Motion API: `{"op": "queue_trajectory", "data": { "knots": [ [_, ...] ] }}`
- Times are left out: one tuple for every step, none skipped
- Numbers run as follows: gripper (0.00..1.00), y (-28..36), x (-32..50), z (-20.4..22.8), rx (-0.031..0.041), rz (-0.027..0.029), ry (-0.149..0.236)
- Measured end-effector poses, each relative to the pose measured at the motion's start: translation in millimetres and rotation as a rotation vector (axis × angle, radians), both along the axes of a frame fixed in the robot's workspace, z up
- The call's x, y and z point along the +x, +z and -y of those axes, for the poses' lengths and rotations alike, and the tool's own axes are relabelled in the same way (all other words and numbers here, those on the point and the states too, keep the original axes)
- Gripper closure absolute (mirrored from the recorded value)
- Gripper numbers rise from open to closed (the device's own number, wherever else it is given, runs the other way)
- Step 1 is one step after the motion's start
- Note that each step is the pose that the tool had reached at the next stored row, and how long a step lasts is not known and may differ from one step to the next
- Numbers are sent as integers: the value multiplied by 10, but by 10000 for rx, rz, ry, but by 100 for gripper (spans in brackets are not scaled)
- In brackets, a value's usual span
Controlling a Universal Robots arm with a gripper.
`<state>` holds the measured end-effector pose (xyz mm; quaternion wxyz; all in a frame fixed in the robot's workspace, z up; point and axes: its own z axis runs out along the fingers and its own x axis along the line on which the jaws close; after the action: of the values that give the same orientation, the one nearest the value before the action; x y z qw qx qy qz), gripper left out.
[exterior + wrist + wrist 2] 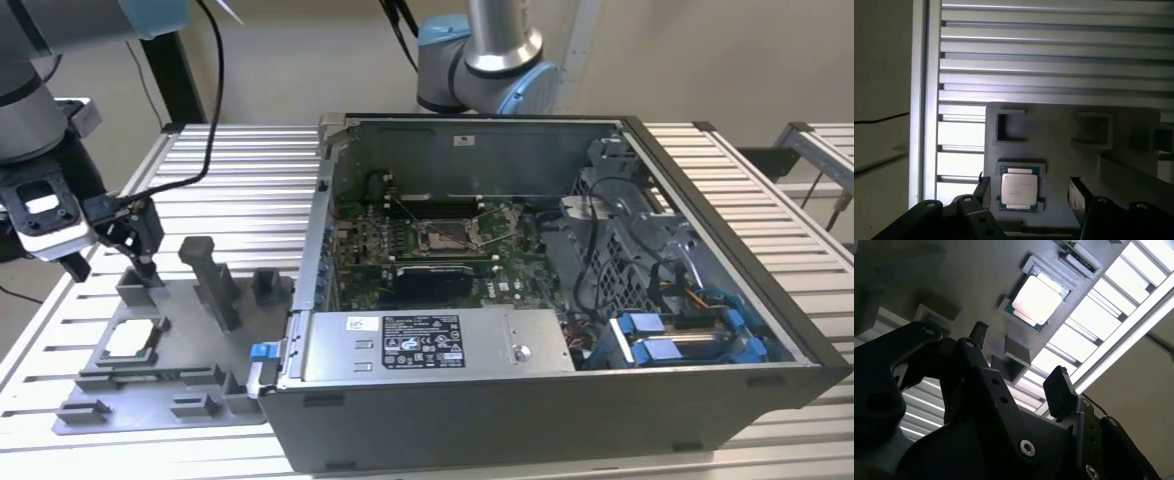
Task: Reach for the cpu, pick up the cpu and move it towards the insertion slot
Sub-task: 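Pick up the cpu and move it towards the insertion slot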
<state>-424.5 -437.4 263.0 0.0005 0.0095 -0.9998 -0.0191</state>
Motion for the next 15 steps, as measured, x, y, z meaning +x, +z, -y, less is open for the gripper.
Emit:
{"op": "queue_trajectory", "data": {
  "knots": [
    [0,-13,0,11,1,1,0],
    [0,-28,1,25,0,1,1],
    [0,-40,1,41,1,1,1],
    [0,-53,1,66,1,2,1],
    [0,-63,1,94,0,1,1],
    [0,-74,1,120,1,1,1],
    [0,-84,1,151,0,-1,2],
    [0,-97,1,179,0,0,2],
    [0,-109,1,205,1,1,2],
    [0,-122,1,230,2,2,1],
    [0,-134,0,250,0,0,1],
    [0,-149,0,263,1,1,1],
    [0,-163,0,273,1,0,1],
    [0,-177,1,282,1,1,1],
    [0,-193,1,291,2,1,1]
  ]
}}
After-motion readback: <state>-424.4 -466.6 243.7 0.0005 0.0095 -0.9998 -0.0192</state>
